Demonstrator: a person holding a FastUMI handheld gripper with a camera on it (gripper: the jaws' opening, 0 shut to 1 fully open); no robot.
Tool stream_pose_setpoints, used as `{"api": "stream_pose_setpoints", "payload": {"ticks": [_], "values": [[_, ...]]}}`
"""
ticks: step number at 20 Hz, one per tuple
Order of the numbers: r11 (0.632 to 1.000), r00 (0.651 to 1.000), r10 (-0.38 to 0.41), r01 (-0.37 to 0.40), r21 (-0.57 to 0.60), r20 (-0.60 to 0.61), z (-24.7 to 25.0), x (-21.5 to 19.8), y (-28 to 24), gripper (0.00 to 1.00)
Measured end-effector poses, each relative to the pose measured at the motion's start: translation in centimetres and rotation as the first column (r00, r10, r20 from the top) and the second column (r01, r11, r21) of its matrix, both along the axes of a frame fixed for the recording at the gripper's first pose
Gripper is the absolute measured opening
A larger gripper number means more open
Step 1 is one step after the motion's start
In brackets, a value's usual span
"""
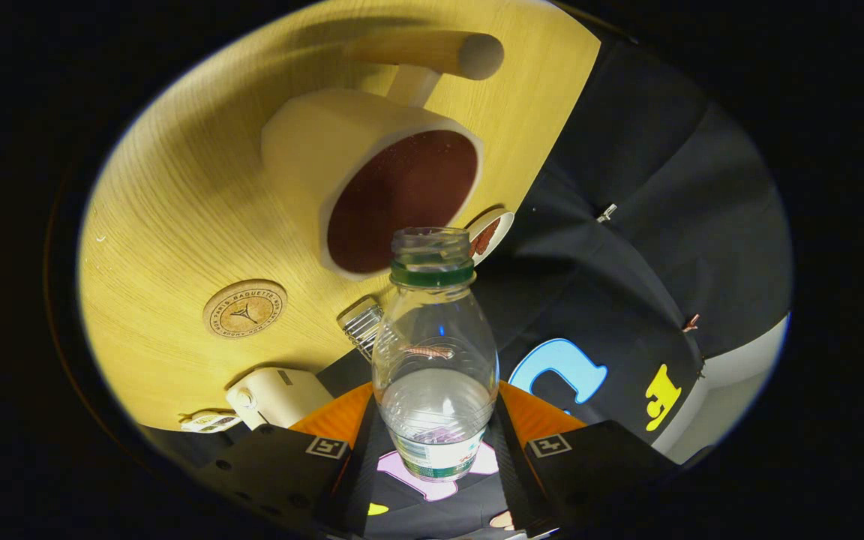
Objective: Take the bottle from table, then pour the juice into the cup, finally place the bottle on the coaster
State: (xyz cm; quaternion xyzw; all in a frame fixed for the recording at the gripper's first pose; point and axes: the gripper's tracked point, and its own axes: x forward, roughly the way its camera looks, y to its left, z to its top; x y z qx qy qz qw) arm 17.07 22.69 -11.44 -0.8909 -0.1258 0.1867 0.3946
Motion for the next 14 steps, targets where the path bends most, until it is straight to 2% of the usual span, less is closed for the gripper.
{"api": "stream_pose_setpoints", "payload": {"ticks": [3,8,11,14], "values": [[0.999,1.0,-0.018,0.018,0.027,-0.009,0.4,-0.1,-0.4,0.72],[0.985,0.995,-0.08,0.088,0.147,-0.06,1.2,-1.1,-1.7,0.72],[0.946,0.982,-0.14,0.171,0.276,-0.13,2.1,-1.4,-2.3,0.72],[0.892,0.972,-0.161,0.219,0.396,-0.173,3.9,-1.3,-2.7,0.72]]}}
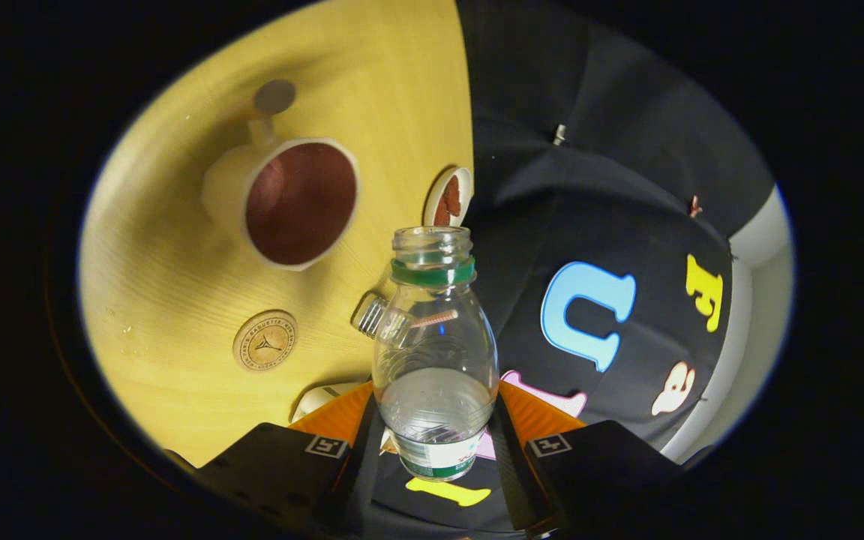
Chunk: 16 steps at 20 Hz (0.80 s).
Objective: Take the bottle from table, then pour the juice into the cup, finally place the bottle on the coaster
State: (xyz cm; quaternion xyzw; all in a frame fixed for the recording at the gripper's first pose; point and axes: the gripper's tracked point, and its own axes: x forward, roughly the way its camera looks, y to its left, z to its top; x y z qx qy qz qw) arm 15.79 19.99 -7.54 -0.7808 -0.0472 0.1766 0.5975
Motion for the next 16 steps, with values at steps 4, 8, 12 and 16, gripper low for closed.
{"api": "stream_pose_setpoints", "payload": {"ticks": [4,8,12,16], "values": [[0.975,0.993,-0.071,0.089,0.206,-0.092,1.3,-0.2,-2.0,0.72],[0.885,0.974,-0.109,0.185,0.428,-0.197,2.5,-0.1,-3.8,0.72],[0.752,0.954,-0.086,0.252,0.609,-0.288,3.4,0.1,-5.0,0.72],[0.517,0.935,0.005,0.302,0.801,-0.355,5.3,0.6,-5.1,0.72]]}}
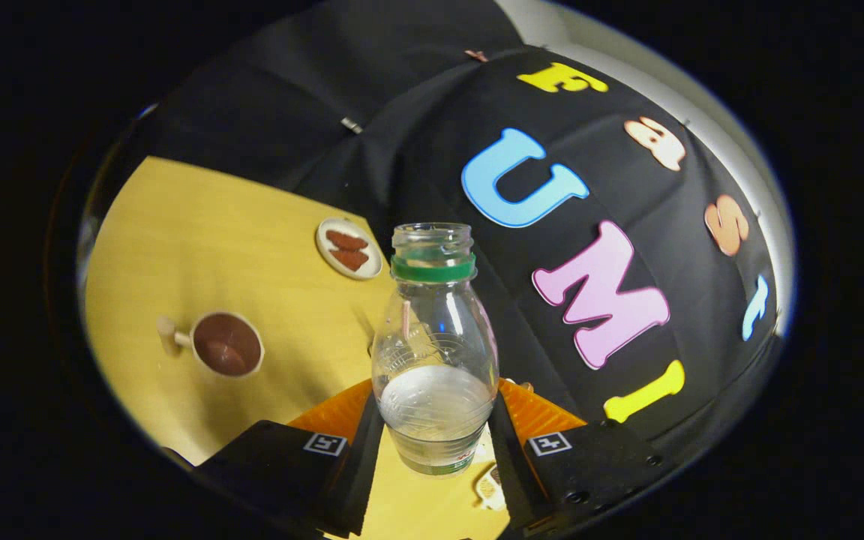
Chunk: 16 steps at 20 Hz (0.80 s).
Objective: Take the bottle from table, then pour the juice into the cup, finally place the bottle on the coaster
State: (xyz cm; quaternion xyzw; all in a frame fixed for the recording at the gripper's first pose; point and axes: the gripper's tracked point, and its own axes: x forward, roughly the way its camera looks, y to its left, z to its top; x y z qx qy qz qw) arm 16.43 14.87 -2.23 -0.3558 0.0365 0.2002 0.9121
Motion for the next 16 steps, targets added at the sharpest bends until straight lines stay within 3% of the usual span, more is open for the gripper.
{"api": "stream_pose_setpoints", "payload": {"ticks": [5,11,16], "values": [[0.98,0.996,-0.002,0.02,0.2,-0.089,-0.2,1.4,-1.1,0.72],[0.911,0.974,0.049,0.047,0.409,-0.221,-2.8,2.7,-1.5,0.72],[0.871,0.966,0.08,0.053,0.488,-0.246,-5.1,4.0,-1.2,0.72]]}}
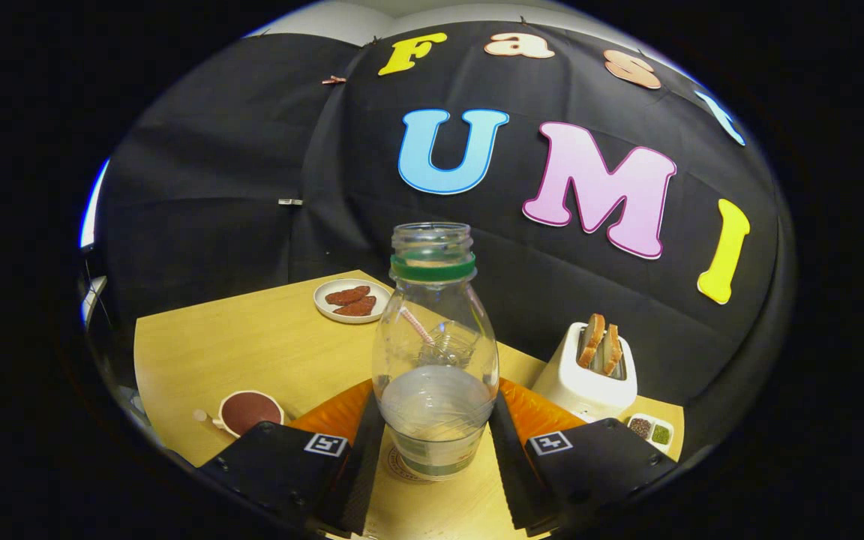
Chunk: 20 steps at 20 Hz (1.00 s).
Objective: Take the bottle from table, then pour the juice into the cup, finally place the bottle on the coaster
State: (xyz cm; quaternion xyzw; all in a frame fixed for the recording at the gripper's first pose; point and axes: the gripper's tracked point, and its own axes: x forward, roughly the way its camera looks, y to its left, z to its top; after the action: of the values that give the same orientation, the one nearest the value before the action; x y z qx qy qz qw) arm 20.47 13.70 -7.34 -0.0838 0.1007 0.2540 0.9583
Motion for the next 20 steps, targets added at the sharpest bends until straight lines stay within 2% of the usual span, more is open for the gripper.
{"api": "stream_pose_setpoints", "payload": {"ticks": [4,8,12,20], "values": [[0.996,0.998,-0.01,0.015,0.091,-0.057,-2.2,1.3,0.5,0.72],[0.983,0.991,-0.047,0.067,0.17,-0.122,-4.1,2.6,0.5,0.73],[0.978,0.988,-0.073,0.098,0.184,-0.138,-5.6,3.1,0.0,0.73],[0.977,0.99,-0.057,0.082,0.194,-0.132,-7.1,3.1,0.2,0.74]]}}
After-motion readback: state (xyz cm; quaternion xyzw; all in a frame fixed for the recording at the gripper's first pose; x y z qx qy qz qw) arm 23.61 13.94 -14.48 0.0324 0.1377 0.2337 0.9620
